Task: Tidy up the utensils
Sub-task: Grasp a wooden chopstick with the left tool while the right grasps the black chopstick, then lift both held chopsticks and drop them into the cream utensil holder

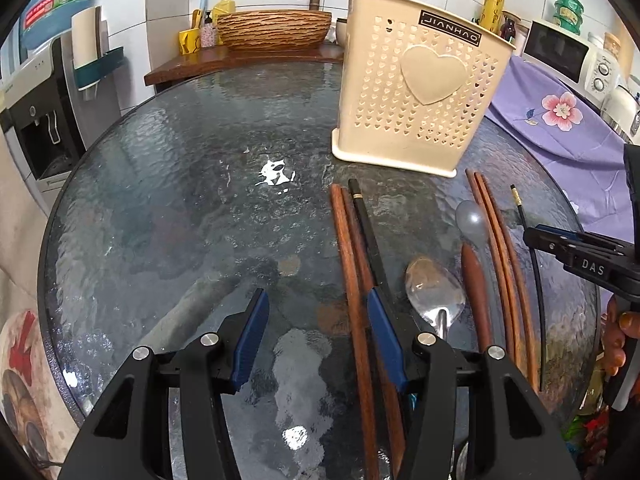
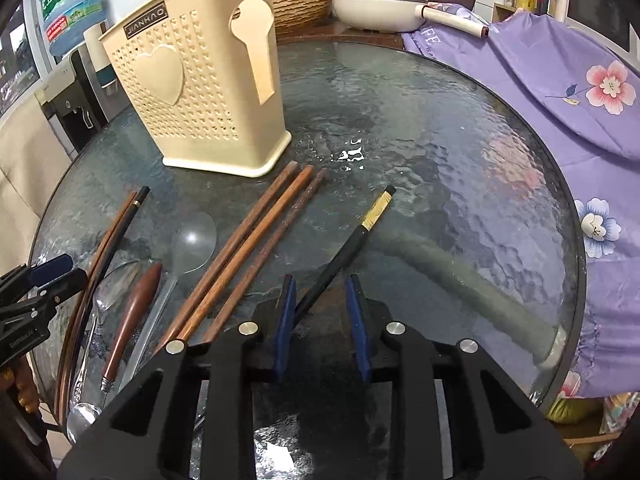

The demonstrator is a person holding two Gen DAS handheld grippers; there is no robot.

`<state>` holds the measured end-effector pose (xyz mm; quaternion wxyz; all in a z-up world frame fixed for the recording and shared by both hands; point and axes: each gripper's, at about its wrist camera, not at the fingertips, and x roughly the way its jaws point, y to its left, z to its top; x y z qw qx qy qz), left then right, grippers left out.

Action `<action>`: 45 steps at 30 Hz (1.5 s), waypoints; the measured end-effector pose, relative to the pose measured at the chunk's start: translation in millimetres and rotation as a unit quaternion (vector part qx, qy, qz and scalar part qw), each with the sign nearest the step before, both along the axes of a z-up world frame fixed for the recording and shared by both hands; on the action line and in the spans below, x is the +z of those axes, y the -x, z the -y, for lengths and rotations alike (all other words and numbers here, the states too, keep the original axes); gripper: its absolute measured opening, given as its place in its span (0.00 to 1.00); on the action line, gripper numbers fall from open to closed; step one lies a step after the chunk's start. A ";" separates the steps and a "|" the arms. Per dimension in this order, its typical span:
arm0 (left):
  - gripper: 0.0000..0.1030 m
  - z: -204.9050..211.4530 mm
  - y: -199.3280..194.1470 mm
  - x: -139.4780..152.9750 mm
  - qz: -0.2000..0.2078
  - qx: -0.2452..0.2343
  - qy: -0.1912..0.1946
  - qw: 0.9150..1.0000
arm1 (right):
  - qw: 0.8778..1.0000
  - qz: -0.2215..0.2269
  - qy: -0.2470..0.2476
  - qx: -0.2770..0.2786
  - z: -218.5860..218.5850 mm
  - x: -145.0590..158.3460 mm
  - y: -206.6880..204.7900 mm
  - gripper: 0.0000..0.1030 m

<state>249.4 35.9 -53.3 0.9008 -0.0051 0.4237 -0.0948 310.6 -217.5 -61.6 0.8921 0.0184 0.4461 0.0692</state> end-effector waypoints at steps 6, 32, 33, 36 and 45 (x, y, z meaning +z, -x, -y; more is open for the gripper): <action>0.48 7.5 -8.9 0.4 0.000 -0.004 -0.021 1.000 | 1.000 -0.004 -0.012 0.000 -3.2 -0.2 -9.6 0.26; 0.46 4.5 -60.4 0.3 -0.045 0.005 -0.052 0.998 | 0.996 -0.045 -0.066 -0.025 -0.5 1.3 -52.9 0.16; 0.46 3.6 -62.6 0.5 -0.048 0.007 -0.049 0.998 | 0.997 -0.046 -0.064 -0.027 -1.2 1.4 -56.0 0.16; 0.45 0.8 -69.8 1.4 -0.053 0.015 -0.041 0.998 | 0.997 -0.046 -0.052 -0.034 -2.7 2.3 -68.4 0.15; 0.10 -6.7 -80.5 2.3 -0.049 0.023 -0.059 0.997 | 0.997 -0.051 -0.042 -0.037 0.6 1.5 -93.7 0.10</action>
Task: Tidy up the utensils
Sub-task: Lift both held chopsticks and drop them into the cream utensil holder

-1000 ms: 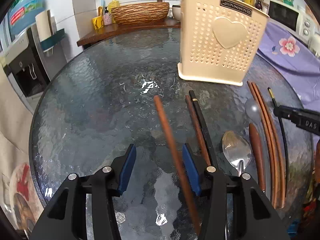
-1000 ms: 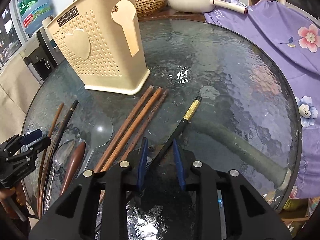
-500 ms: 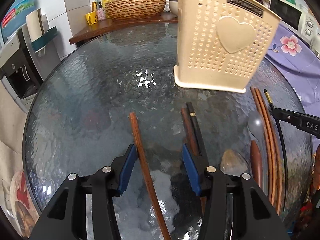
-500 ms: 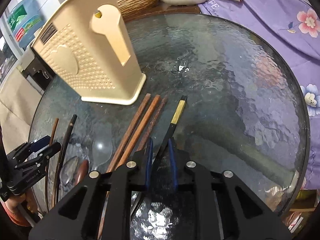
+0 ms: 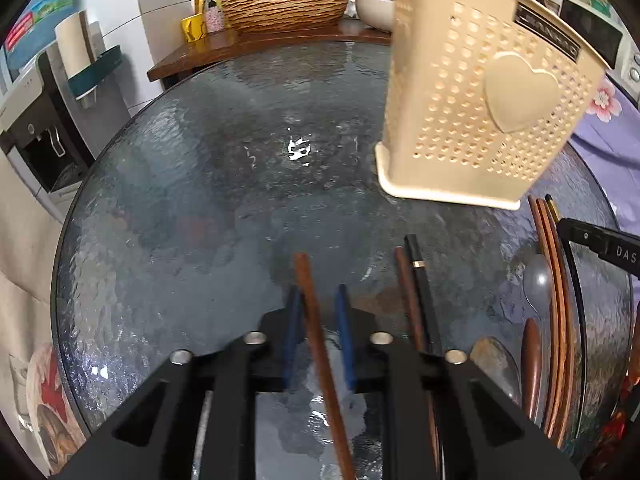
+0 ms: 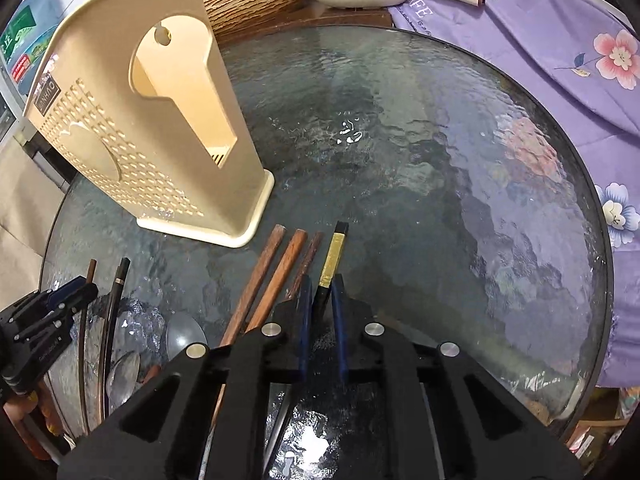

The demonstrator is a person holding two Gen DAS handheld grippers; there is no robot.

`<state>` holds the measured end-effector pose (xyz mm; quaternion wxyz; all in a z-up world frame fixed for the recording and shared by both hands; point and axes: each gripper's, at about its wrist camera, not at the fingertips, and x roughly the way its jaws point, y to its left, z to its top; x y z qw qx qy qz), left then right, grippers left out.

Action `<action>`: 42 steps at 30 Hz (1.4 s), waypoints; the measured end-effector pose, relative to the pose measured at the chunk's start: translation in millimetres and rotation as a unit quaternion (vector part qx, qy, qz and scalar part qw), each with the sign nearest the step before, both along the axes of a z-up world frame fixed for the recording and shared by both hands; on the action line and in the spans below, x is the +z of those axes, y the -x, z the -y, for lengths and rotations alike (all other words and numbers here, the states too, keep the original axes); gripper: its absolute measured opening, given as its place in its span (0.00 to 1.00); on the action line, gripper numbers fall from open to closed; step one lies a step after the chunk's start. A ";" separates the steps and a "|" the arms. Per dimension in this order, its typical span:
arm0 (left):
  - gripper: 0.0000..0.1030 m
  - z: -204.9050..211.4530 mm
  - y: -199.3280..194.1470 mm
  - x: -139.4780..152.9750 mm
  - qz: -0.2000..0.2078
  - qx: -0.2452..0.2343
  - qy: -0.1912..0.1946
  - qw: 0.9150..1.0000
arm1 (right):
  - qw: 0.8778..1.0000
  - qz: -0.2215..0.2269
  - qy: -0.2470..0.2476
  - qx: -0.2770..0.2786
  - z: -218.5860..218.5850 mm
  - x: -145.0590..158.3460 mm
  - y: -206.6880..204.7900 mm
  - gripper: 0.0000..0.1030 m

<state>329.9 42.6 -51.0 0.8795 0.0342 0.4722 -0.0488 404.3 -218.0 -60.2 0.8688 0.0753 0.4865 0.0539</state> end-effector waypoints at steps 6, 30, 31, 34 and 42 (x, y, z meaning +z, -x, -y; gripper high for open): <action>0.08 2.7 -0.7 0.0 0.000 0.003 -0.006 1.000 | 1.000 0.004 0.012 0.004 -6.9 -1.1 2.0 0.10; 0.07 23.0 39.8 107.6 0.148 -0.037 0.063 0.986 | 0.981 0.166 -0.082 0.058 30.9 85.8 75.5 0.07; 0.07 24.3 44.7 115.3 0.157 -0.041 0.067 0.984 | 0.978 0.177 -0.084 0.066 32.0 94.4 81.6 0.07; 0.07 28.1 60.5 129.2 0.178 -0.053 0.070 0.980 | 0.970 0.205 -0.096 0.088 34.6 114.5 98.3 0.07; 0.07 29.6 92.2 152.4 0.212 -0.078 0.078 0.971 | 0.959 0.230 -0.103 0.130 34.3 140.2 129.7 0.07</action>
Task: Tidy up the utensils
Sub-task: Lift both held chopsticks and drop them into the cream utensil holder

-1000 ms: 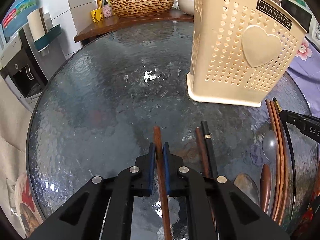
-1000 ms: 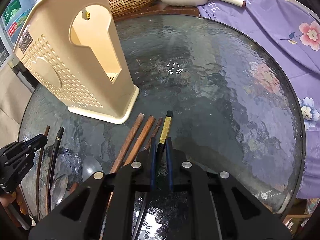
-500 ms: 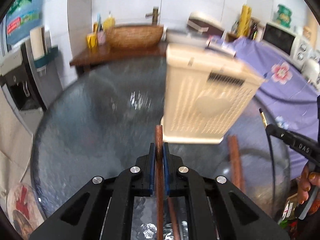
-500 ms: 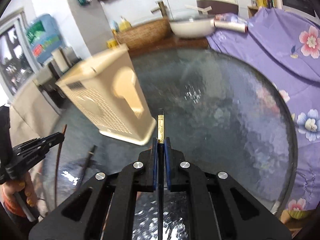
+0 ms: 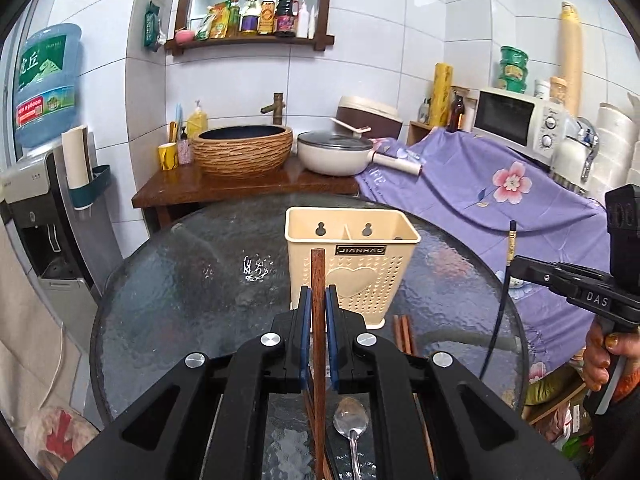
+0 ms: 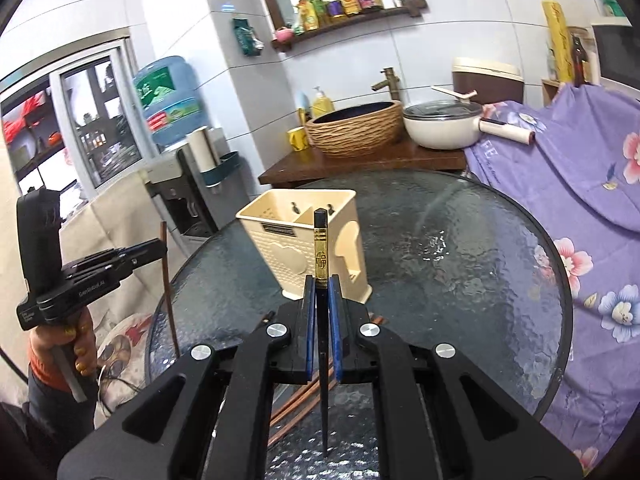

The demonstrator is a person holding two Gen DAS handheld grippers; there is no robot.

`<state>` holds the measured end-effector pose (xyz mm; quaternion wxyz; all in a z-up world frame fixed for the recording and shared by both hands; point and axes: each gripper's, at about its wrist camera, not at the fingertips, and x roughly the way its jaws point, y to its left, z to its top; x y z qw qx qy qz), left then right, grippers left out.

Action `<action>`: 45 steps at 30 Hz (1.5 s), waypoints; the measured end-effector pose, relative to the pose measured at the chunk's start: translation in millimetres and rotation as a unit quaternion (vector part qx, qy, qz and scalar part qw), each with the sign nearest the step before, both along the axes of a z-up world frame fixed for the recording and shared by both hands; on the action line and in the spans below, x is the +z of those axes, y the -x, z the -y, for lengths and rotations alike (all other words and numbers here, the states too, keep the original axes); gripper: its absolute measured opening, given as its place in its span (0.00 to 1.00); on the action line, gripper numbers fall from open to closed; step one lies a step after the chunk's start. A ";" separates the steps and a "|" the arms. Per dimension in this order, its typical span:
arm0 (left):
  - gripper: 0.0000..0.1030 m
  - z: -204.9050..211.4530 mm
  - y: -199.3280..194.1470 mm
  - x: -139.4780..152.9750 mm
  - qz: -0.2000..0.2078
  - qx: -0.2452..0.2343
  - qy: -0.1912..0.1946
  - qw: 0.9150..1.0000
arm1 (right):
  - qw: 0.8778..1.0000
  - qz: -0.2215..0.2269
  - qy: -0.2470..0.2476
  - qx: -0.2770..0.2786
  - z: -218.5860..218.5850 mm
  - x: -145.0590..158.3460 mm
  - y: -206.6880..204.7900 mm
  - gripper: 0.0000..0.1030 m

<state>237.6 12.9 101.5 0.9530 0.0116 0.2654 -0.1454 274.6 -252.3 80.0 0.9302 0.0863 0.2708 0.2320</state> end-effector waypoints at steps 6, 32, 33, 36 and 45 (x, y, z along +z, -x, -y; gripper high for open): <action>0.07 -8.6 9.0 13.9 0.008 -0.013 0.014 1.000 | 1.000 0.008 0.009 0.017 -6.2 15.3 6.9 0.07; 0.07 12.5 -97.5 162.5 0.116 0.061 0.065 0.989 | 0.992 0.116 0.021 -0.042 -47.7 162.3 -88.6 0.07; 0.07 16.5 -103.0 155.3 0.111 0.061 0.063 0.990 | 0.993 0.111 0.021 -0.044 -48.0 157.5 -93.6 0.07; 0.07 21.0 -116.9 128.9 0.093 0.066 0.066 0.991 | 0.995 0.087 0.025 -0.049 -49.3 129.7 -105.8 0.07; 0.07 28.9 -133.6 49.9 0.039 0.068 0.056 0.995 | 0.998 0.035 0.030 -0.047 -53.6 61.1 -122.9 0.07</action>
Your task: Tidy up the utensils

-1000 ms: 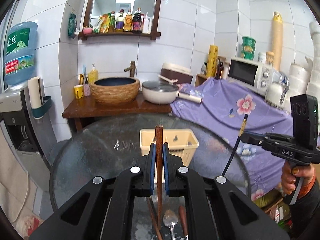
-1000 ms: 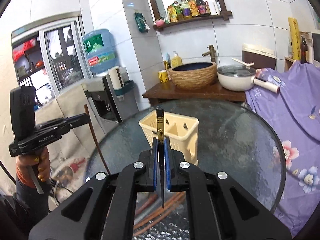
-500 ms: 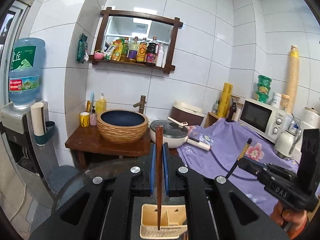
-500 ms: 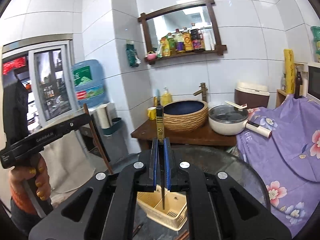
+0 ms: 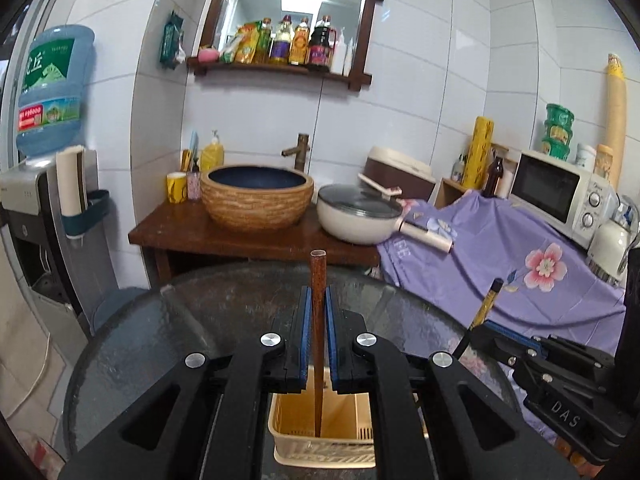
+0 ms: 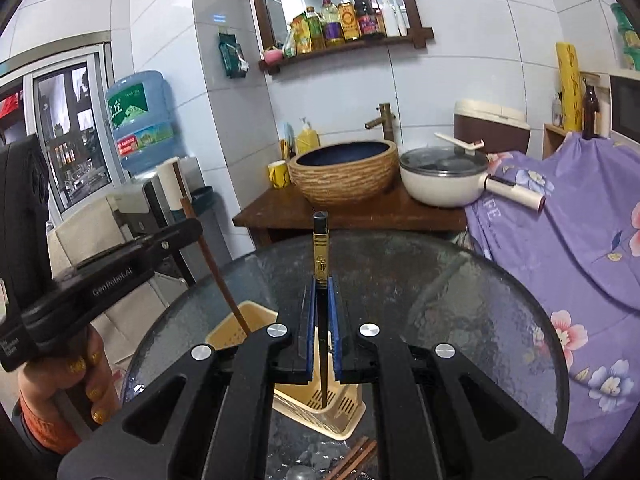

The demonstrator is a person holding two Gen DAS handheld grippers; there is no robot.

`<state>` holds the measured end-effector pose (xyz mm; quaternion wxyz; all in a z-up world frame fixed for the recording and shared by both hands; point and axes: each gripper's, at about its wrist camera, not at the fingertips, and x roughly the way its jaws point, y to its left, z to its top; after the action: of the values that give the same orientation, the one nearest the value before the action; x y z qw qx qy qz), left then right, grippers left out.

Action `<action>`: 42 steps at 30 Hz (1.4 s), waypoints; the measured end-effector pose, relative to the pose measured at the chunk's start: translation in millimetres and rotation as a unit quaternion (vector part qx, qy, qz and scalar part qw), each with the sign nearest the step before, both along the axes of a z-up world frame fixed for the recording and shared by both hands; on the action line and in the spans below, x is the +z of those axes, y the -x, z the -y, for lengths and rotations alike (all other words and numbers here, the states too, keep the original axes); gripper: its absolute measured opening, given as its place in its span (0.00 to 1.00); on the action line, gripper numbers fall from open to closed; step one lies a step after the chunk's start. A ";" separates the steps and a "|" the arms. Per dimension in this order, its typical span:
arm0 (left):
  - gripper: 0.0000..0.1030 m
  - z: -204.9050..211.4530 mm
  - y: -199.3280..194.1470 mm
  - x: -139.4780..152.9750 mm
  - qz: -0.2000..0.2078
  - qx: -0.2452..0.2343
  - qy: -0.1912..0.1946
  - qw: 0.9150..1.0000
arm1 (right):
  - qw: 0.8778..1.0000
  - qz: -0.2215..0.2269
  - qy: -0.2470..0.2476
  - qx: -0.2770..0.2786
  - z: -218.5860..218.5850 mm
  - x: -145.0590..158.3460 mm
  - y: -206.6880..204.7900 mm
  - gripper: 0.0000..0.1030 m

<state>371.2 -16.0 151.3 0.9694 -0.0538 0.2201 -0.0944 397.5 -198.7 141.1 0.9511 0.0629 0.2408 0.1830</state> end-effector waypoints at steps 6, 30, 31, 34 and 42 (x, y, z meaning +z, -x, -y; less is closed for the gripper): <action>0.07 -0.4 -5.8 -20.4 -0.022 -0.002 -0.005 1.000 | 1.000 -0.007 -0.007 -0.004 3.4 -13.3 -4.9 0.07; 0.90 -20.9 51.1 -48.8 -0.023 -0.009 -0.019 1.000 | 0.998 0.018 0.047 -0.046 6.3 -35.0 47.1 0.56; 0.91 -22.8 55.1 -53.8 -0.029 -0.009 -0.023 0.999 | 0.997 0.013 0.060 -0.047 6.3 -42.5 53.3 0.58; 0.91 -30.8 72.2 -79.3 -0.058 -0.009 -0.039 0.997 | 0.994 -0.006 0.091 -0.052 5.5 -68.7 68.7 0.59; 0.60 -49.6 111.7 -160.8 -0.160 0.000 -0.074 0.984 | 0.982 -0.125 0.127 -0.061 1.7 -163.3 95.4 0.59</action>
<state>259.5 33.6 -9.5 0.9231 0.0036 0.3784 -0.0685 302.1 -200.3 -22.2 0.9231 -0.0214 0.3748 0.0837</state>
